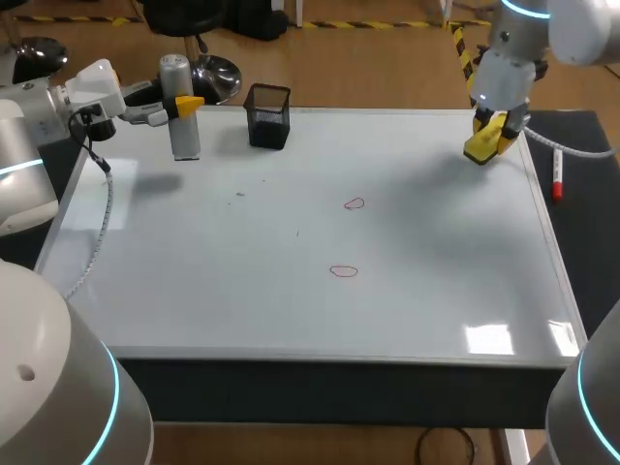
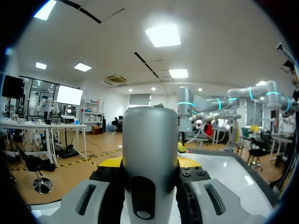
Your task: Pick up the inspection probe, press it on each red-marked spot on the whiteboard one by one, put down the probe, pick up the eraser, and wipe off all the red marks.
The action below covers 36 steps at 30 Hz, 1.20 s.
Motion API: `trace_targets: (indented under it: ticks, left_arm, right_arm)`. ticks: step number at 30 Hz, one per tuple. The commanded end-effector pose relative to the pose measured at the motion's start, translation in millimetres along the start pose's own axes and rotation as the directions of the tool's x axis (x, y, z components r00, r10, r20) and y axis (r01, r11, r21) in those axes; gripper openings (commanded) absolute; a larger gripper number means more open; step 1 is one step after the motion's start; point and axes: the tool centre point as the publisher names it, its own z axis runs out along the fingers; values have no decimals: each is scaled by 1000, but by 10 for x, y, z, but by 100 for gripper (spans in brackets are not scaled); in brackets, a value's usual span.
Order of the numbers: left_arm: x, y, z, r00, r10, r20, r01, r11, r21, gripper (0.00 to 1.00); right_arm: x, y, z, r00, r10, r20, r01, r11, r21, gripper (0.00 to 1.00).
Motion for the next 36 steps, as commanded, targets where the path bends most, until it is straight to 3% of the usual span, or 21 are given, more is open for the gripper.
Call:
trace_targets:
  ticks: [1, 11, 36]
  left_arm:
    - [9, -7, 1, 1000, 2, 3, -2, 1000, 2, 0]
    - [9, -7, 1, 1000, 2, 3, -2, 1000, 2, 0]
    - [9, -7, 1, 1000, 2, 3, -2, 1000, 2, 0]
  right_arm:
    - [-117, -87, -14, 1000, -2, -15, 1, 1000, -18, 0]
    - [-242, -119, -68, 1000, 4, -13, -4, 1000, -19, 0]
    - [-248, -109, -85, 1000, 9, -19, -9, 1000, -9, 0]
